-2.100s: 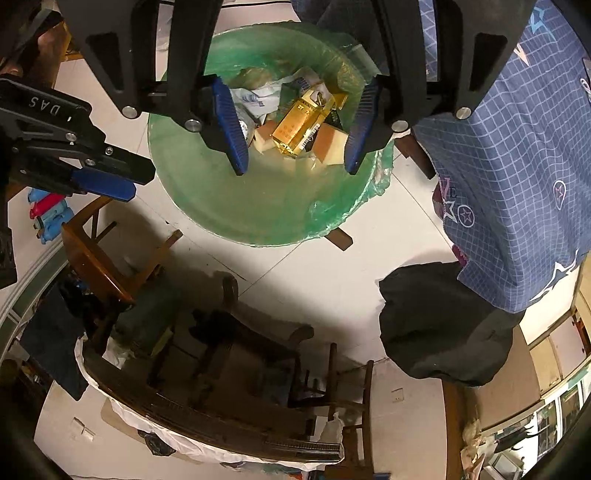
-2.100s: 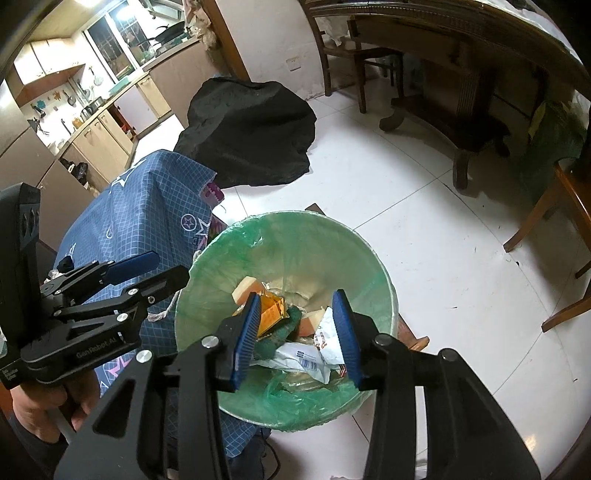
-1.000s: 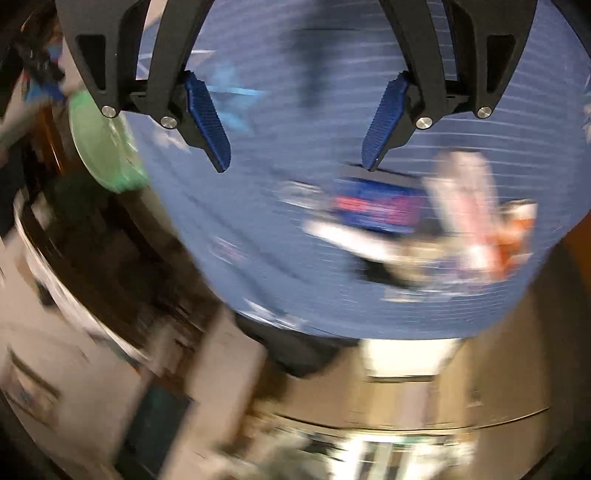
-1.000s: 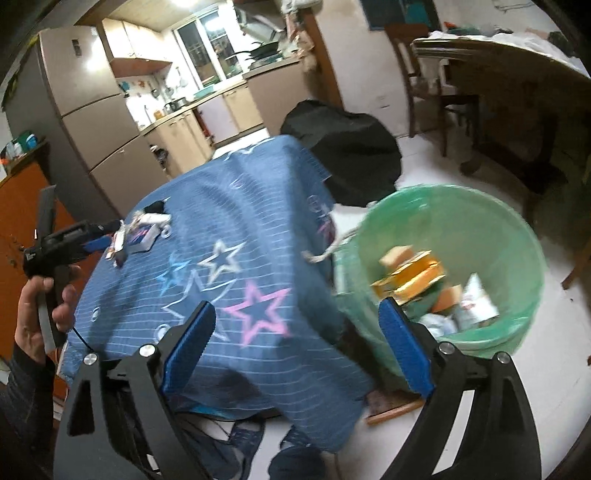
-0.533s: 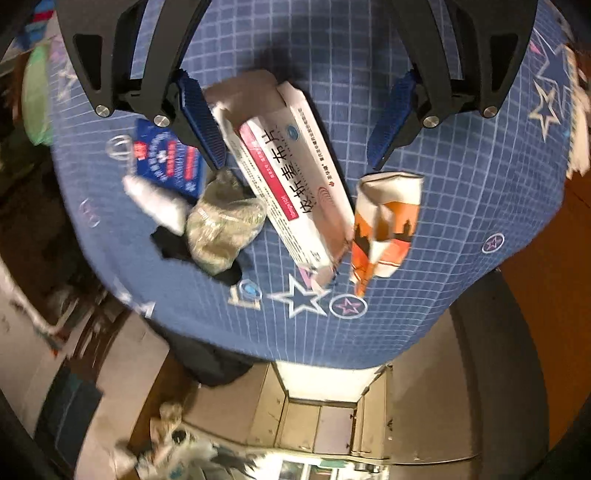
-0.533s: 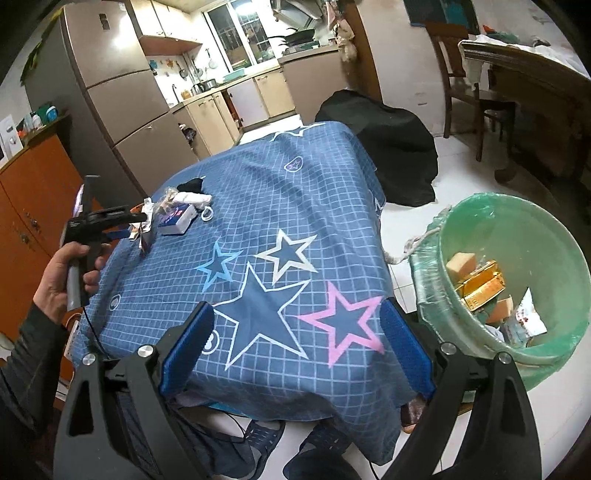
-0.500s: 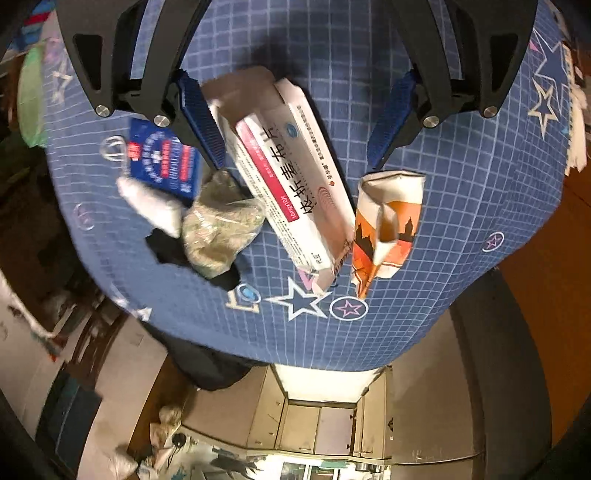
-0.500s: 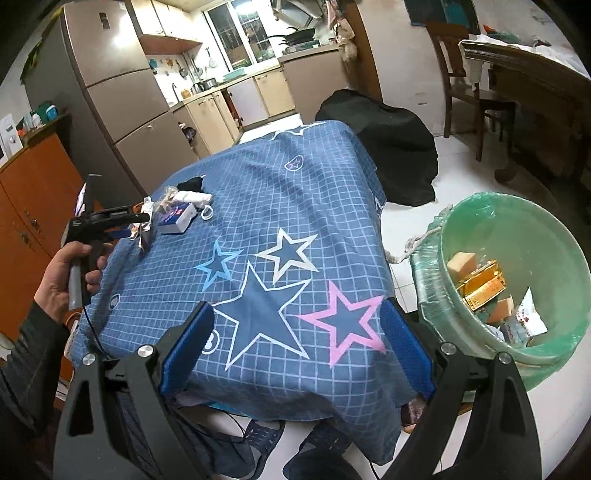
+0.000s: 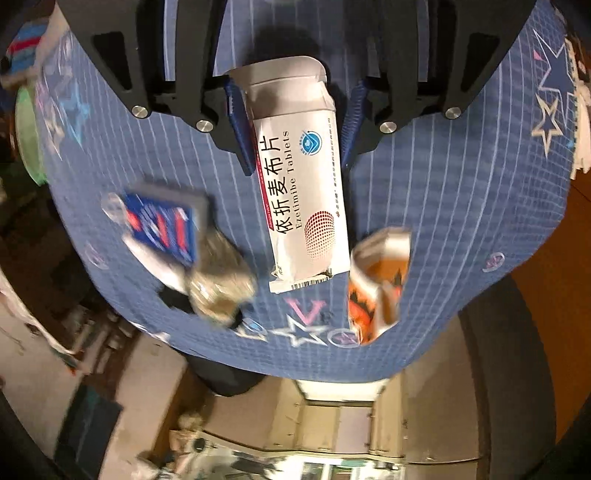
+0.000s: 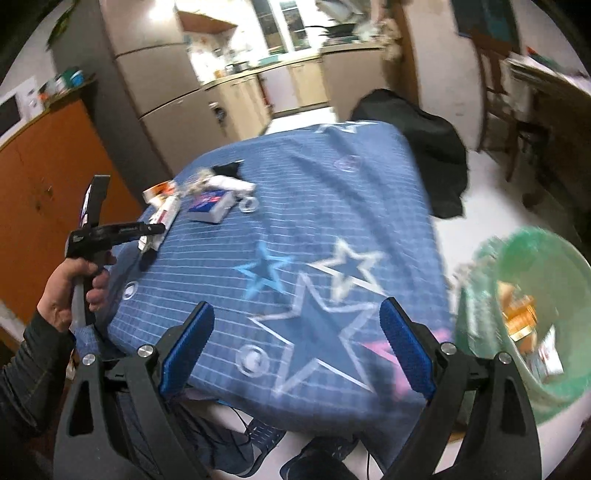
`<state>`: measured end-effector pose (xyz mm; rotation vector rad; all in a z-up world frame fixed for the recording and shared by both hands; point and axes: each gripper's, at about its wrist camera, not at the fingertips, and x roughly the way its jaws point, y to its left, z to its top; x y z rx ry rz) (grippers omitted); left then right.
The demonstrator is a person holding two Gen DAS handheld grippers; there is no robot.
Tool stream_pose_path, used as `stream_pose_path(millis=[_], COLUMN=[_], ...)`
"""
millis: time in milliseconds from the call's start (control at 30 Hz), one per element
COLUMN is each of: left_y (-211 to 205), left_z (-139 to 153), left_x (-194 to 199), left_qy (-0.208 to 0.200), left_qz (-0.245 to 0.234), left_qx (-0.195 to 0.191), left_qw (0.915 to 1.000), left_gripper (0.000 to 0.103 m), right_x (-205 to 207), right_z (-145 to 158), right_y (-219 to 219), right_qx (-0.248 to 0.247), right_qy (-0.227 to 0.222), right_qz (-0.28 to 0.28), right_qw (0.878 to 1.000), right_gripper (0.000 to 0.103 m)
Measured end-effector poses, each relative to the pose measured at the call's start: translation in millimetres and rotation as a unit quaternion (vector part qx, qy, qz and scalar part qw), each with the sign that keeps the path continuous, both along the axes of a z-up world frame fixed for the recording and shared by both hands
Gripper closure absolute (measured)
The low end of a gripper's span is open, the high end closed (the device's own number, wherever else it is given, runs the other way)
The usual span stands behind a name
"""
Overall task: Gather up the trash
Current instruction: 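Swing both tools back to the bed and grasp the white medicine box with the left tool, then hold the white medicine box in the left tool while the right tool grasps the blue card box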
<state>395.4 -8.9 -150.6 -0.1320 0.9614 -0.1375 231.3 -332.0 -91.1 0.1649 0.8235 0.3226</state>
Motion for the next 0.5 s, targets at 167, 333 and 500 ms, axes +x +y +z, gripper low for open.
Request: stream_pose_path(millis=[167, 333, 500], left_y=[10.6, 12.5, 23.8], left_z=[-7.0, -17.1, -18.5], left_x=[-37.4, -41.0, -43.5], left_qy=[-0.003, 0.001, -0.003], left_qz=[-0.027, -0.04, -0.036], left_qx=[0.003, 0.007, -0.013], left_qw=[0.9996, 0.9992, 0.9993], left_gripper=[0.057, 0.057, 0.056], right_x=[36.0, 87.2, 144.9], right_z=[2.9, -5.2, -19.8], right_y=[51.0, 105.9, 142.9], right_qx=[-0.02, -0.023, -0.02], right_qy=[-0.005, 0.007, 0.024], right_qz=[0.078, 0.152, 0.152], right_qw=[0.997, 0.988, 0.988], right_gripper=[0.022, 0.028, 0.028])
